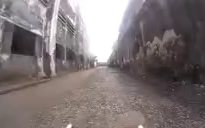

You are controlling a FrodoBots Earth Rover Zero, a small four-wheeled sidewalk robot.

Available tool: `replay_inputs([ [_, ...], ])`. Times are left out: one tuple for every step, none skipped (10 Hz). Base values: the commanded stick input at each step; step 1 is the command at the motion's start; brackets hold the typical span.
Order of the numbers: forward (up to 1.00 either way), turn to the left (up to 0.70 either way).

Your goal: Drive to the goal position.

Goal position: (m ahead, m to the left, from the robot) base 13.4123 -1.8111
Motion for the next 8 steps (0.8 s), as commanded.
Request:
replay_inputs([
  [0.7,0.0],
  [0.7,0.0],
  [0.7,0.0],
  [0.7,0.0],
  [0.7,0.0],
  [0.7,0.0],
  [0.7,0.0],
  [0.7,0.0],
])
